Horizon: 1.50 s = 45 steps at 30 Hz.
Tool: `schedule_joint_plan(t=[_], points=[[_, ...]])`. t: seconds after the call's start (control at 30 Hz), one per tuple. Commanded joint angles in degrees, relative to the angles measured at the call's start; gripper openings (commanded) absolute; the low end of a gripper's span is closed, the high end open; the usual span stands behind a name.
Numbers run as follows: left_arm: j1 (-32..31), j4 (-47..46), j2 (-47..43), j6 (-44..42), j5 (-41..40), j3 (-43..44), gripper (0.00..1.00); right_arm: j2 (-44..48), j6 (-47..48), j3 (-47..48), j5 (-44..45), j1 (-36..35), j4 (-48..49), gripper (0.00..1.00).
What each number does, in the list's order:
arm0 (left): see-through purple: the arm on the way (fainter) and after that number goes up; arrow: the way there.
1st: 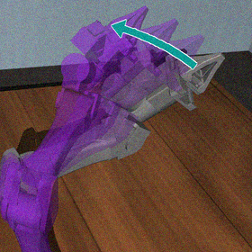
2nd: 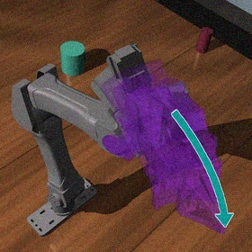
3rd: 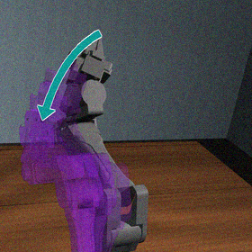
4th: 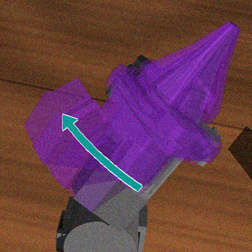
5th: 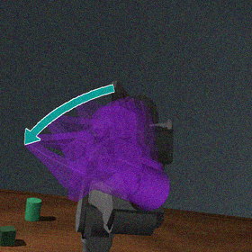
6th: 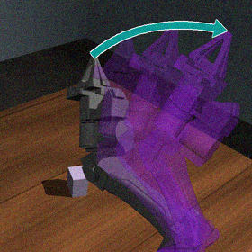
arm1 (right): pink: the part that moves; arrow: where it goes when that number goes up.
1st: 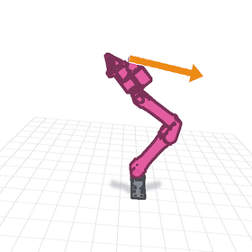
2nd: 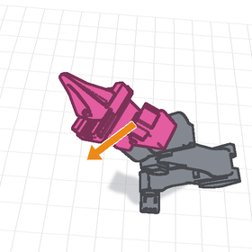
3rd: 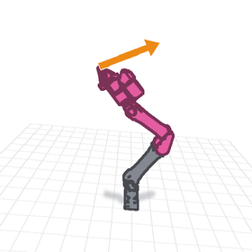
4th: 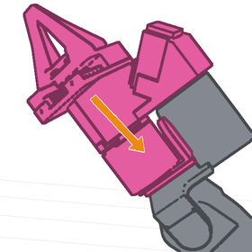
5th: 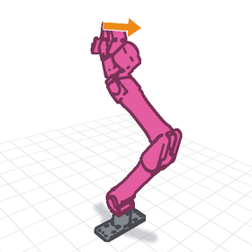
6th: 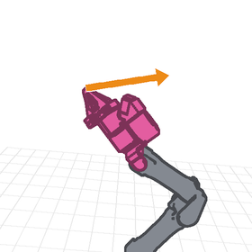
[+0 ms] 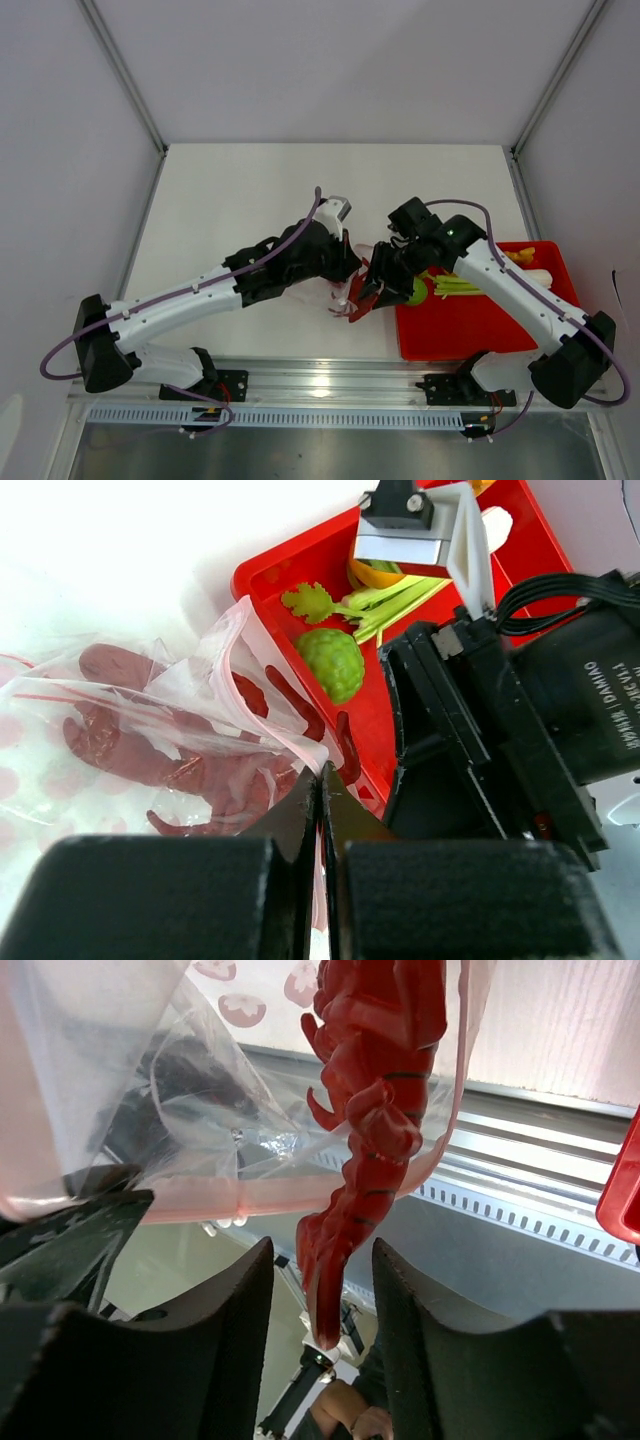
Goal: Place the food in the zip-top bag and seal the zipper
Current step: Place the fake lobster in the zipper food storage bag.
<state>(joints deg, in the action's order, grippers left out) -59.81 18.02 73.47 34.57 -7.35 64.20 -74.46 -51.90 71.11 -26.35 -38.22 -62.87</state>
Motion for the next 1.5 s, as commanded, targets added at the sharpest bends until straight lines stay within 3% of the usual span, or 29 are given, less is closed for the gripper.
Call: schedule_joint_plan(t=[0.0, 1.07, 1.13, 1.33, 1.47], points=[[0.2, -1.7, -0.4, 0.8, 0.0, 2.9, 0.01, 0.7, -1.8, -1.1, 2.1, -0.4, 1.5, 0.45], [0.1, -2.7, 0.8, -0.3, 2.1, 1.6, 0.01, 5.8, -7.4, -7.6, 4.3, -4.5, 5.2, 0.28], [0.1, -2.7, 0.4, -0.5, 2.4, 4.2, 0.01, 5.8, -7.2, -7.7, 5.1, -4.6, 5.3, 0.24], [0.1, -5.2, -2.3, -2.4, 4.4, -2.9, 0.01, 5.5, -1.5, -6.7, 9.8, -4.3, 3.6, 0.02], [0.2, -5.6, -4.0, -4.3, 5.4, -5.0, 0.01, 5.4, 3.8, -5.2, 12.3, -4.3, 1.3, 0.00]])
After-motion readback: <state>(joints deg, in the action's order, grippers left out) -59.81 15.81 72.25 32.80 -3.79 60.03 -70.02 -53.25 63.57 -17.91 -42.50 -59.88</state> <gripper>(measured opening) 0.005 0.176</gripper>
